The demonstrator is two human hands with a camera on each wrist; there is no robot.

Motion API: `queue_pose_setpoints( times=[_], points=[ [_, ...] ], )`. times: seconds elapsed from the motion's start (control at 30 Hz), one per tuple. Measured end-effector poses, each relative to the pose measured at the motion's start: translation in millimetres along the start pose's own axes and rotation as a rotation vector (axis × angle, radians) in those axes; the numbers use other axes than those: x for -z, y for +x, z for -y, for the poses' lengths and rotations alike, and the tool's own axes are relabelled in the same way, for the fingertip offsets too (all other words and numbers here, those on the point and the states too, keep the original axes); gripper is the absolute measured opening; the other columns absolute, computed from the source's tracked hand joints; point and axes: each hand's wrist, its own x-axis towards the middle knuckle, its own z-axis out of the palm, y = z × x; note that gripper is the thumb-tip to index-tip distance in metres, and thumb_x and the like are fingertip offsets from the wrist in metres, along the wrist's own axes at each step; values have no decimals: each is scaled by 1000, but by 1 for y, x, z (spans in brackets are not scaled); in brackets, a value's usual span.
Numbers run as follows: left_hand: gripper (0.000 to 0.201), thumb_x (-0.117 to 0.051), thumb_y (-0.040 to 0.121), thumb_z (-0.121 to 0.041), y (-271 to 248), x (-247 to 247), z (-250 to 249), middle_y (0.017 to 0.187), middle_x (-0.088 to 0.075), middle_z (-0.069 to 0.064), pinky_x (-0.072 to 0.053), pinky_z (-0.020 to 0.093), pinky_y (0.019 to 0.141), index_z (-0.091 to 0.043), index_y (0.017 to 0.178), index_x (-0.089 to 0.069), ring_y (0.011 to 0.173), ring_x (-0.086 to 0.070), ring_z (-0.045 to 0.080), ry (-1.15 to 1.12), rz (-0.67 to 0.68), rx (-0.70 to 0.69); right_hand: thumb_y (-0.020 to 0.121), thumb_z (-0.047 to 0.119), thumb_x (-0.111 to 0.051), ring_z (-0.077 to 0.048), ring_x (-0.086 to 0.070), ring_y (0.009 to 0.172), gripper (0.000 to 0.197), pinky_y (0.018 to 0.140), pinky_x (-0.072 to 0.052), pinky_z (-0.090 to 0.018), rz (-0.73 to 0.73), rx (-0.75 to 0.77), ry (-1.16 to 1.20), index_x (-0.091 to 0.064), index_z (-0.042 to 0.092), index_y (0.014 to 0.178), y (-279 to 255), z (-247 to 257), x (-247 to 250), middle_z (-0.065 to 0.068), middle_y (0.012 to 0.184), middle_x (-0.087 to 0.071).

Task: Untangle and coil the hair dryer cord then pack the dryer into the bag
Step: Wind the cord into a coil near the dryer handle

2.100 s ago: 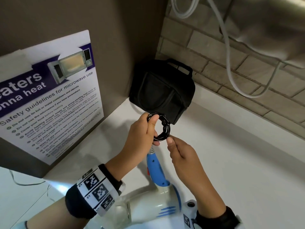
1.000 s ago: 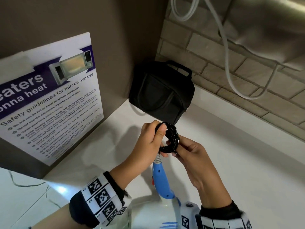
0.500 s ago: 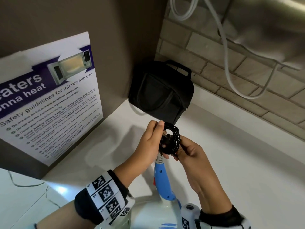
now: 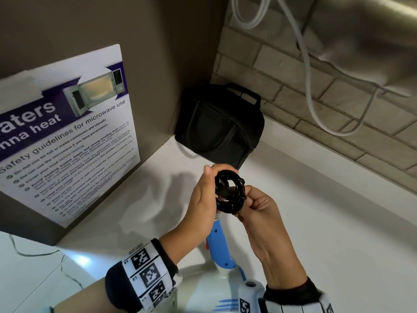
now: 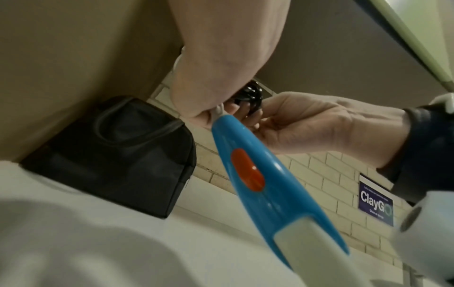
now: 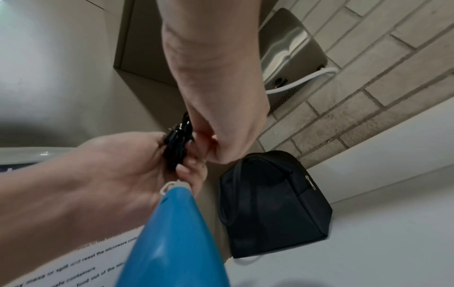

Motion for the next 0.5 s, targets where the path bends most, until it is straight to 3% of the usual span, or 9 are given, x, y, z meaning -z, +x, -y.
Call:
queue_pose_setpoints(
  times=[0.07, 0.17, 0.23, 0.3, 0.4, 0.5],
  points=[
    [43, -28, 91, -56, -1, 1, -5, 93, -64, -15, -49, 16, 80, -32, 106, -60, 90, -63, 5, 47, 65, -58, 82, -17, -49, -29, -58, 76, 25, 73, -50, -33, 28, -27, -1, -69, -2, 88, 0, 1, 0, -29, 80, -63],
    [27, -58, 88, -34, 0, 3, -6, 99, -63, -15, -50, 21, 84, -31, 115, -55, 94, -62, 6, 124, 129, -76, 87, -13, -46, -26, -49, 72, 27, 71, -46, -32, 60, -39, -11, -70, 0, 90, 1, 3, 2, -23, 77, -58],
    [26, -57, 89, -32, 5, 5, -2, 105, -63, -12, -51, 30, 90, -34, 115, -57, 102, -61, 8, 203, 114, -65, 92, -6, -45, -21, -52, 70, 27, 71, -45, -30, 56, -37, 4, -70, 3, 93, 0, 4, 2, -15, 75, -62],
    [27, -52, 92, -36, 9, 7, 1, 110, -61, -11, -51, 35, 95, -37, 118, -57, 107, -59, 6, 211, 94, -12, 99, 6, -40, -15, -63, 78, 29, 73, -49, -25, 46, -59, 68, -68, 7, 99, 0, 6, 2, -8, 85, -71],
    [31, -53, 93, -35, 11, 8, 5, 112, -51, -6, -47, 23, 96, -42, 124, -54, 104, -55, 0, 252, 91, 12, 101, 27, -37, -16, -68, 98, 34, 82, -53, -26, 89, -39, 69, -65, 11, 112, -2, 10, -1, -6, 104, -73],
    [37, -59, 86, -40, 9, 7, 6, 101, -37, -9, -42, 11, 93, -43, 123, -56, 99, -49, 3, 378, -25, -72, 95, 29, -50, -20, -67, 104, 31, 88, -53, -28, 68, 22, 13, -64, 9, 114, -5, 9, -7, -9, 107, -72]
  ],
)
